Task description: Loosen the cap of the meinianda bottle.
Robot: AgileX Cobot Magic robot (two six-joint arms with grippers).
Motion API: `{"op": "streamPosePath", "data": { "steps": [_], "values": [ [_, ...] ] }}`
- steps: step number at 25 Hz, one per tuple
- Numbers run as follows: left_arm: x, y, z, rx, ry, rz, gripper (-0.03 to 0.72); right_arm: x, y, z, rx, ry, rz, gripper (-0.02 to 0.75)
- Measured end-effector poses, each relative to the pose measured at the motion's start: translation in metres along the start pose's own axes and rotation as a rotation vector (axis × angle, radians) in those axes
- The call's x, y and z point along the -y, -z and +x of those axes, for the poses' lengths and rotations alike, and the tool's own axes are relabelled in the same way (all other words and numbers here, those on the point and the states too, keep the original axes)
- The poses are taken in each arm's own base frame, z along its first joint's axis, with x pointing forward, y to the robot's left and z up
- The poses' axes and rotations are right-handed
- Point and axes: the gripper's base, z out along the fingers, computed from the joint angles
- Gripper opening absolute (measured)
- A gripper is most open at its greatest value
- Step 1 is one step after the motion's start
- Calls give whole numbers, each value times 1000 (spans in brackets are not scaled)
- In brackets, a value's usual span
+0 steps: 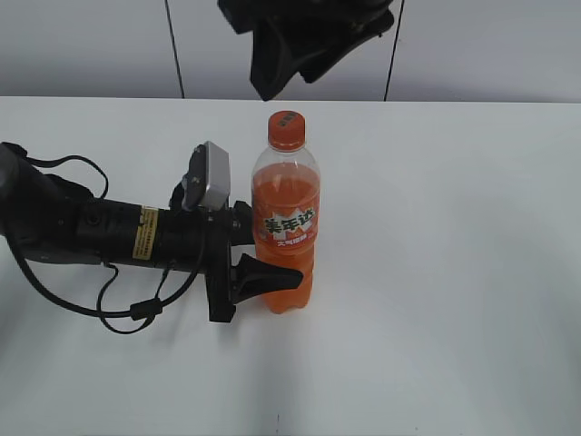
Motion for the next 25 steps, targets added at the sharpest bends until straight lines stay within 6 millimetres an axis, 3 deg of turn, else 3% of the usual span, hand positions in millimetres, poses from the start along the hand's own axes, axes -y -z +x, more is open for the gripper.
{"op": "streamPosePath", "data": {
  "steps": [25],
  "values": [
    [0, 0, 0, 0, 0, 0, 412, 6, -34, -3, -76, -5, 51, 356]
  ]
}}
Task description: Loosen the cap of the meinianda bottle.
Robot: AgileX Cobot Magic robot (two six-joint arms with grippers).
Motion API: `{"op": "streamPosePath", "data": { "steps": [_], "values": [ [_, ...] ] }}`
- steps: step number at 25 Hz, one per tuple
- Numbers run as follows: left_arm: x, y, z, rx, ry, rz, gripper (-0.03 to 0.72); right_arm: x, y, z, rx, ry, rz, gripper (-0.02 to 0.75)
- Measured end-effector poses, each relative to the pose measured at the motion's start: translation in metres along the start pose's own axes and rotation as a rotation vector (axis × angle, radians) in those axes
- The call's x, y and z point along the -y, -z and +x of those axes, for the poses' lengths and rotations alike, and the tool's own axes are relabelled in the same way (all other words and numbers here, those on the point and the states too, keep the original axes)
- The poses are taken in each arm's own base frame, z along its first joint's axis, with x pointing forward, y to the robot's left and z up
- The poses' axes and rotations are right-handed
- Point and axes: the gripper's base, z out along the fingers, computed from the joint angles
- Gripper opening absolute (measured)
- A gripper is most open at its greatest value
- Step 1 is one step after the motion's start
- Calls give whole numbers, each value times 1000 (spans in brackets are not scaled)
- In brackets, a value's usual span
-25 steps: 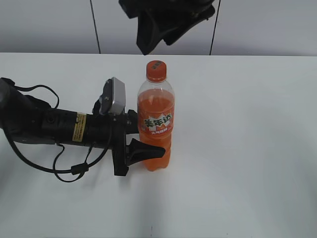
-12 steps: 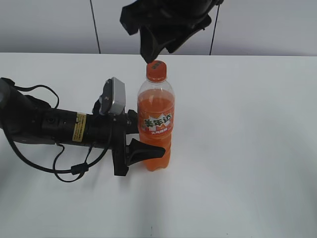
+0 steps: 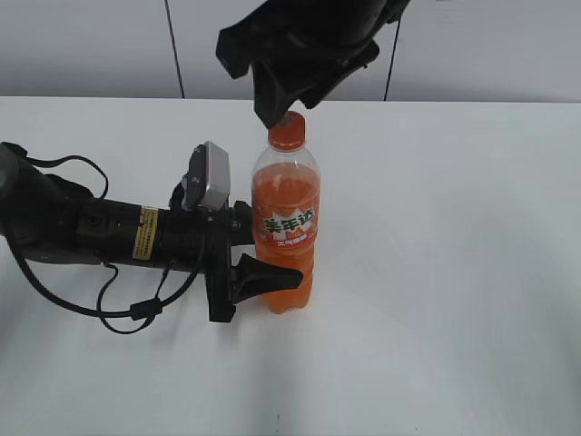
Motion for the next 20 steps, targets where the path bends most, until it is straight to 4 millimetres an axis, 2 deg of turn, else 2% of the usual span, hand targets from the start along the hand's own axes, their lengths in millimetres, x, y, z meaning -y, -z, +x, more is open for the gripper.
{"op": "streamPosePath", "data": {
  "steps": [16, 20],
  "values": [
    [0, 0, 0, 0, 0, 0, 412, 1, -10, 5, -38, -8, -1, 349],
    [0, 0, 0, 0, 0, 0, 412, 1, -10, 5, -38, -8, -1, 269]
  ]
}}
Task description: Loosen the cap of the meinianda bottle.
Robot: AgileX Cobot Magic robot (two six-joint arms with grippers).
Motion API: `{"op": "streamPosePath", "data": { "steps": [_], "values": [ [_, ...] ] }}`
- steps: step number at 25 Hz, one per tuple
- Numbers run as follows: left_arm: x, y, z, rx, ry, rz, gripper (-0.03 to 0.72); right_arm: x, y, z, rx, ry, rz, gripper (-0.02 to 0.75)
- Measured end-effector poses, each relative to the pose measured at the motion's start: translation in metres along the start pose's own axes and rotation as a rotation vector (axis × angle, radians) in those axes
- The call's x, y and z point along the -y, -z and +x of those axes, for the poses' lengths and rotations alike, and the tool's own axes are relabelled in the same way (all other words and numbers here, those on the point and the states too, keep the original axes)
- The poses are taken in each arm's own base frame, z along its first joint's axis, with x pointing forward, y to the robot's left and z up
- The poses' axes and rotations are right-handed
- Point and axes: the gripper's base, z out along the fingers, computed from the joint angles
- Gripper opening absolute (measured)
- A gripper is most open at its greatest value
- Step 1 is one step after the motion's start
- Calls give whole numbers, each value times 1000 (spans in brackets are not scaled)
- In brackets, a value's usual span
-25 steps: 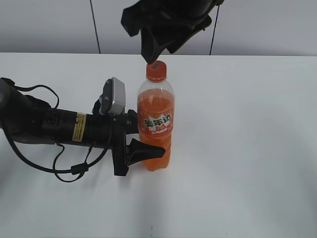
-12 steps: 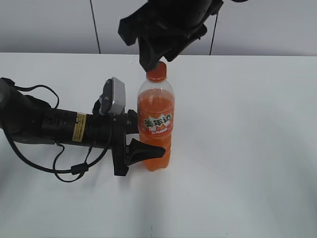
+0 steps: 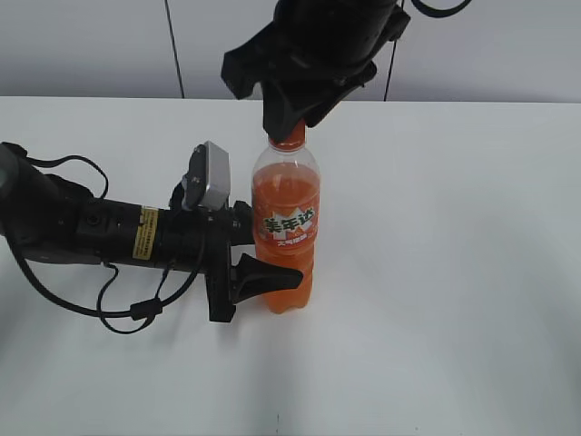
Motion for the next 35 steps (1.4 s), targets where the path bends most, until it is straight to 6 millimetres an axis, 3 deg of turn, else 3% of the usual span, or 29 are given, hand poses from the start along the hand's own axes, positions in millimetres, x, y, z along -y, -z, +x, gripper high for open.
{"op": "streamPosePath", "data": {
  "steps": [9, 18, 25, 32, 35],
  "values": [
    [0, 0, 0, 0, 0, -1, 412, 0, 0, 0, 0, 76, 0, 262],
    [0, 0, 0, 0, 0, 0, 412, 0, 0, 0, 2, 612, 2, 259],
    [-1, 0, 0, 0, 10, -7, 412, 1, 1, -1, 4, 994, 12, 202],
    [-1, 0, 0, 1, 11, -7, 412, 1, 1, -1, 4, 1051, 13, 200],
    [-1, 0, 0, 1, 11, -7, 412, 1, 1, -1, 5, 1037, 11, 239]
  ]
}}
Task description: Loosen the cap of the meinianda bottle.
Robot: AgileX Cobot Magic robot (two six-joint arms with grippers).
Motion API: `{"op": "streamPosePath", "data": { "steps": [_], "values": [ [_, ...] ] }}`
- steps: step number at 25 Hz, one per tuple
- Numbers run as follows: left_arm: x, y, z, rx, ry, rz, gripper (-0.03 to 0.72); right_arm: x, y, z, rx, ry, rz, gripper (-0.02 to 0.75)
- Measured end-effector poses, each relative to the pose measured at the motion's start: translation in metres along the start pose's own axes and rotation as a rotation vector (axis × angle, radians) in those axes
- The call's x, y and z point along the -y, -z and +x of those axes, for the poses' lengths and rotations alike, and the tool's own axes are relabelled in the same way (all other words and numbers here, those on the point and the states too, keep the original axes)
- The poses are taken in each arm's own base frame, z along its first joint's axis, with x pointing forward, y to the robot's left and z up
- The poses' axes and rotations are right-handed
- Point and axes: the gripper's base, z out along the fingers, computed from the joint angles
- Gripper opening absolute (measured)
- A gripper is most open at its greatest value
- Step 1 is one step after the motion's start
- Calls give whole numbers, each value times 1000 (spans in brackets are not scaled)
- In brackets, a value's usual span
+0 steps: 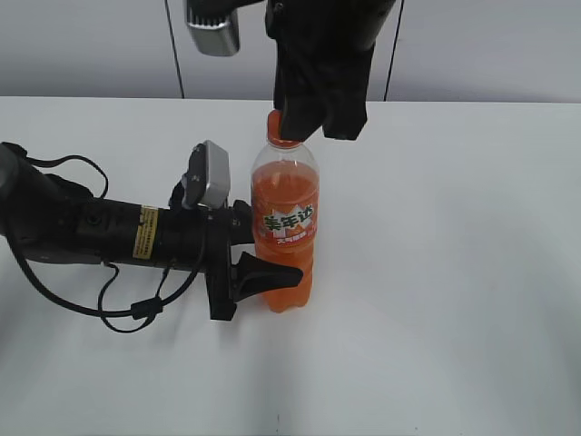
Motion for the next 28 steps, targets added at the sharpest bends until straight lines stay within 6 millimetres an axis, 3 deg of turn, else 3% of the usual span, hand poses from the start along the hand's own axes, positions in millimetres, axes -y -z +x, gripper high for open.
{"op": "streamPosePath", "data": {
  "steps": [7, 10, 18, 28],
  "values": [
    [0, 0, 0, -1, -2, 1, 412, -1, 2, -1, 8, -212, -3, 426],
    [0, 0, 0, -1, -2, 1, 412, -1, 6, -1, 15, -376, 3, 442],
    [0, 0, 0, -1, -4, 2, 412, -2, 8, -1, 20, -1027, -1, 440],
    [0, 0, 0, 0, -4, 2, 412, 0, 0, 0, -1, -1097, -8, 427]
  ]
}}
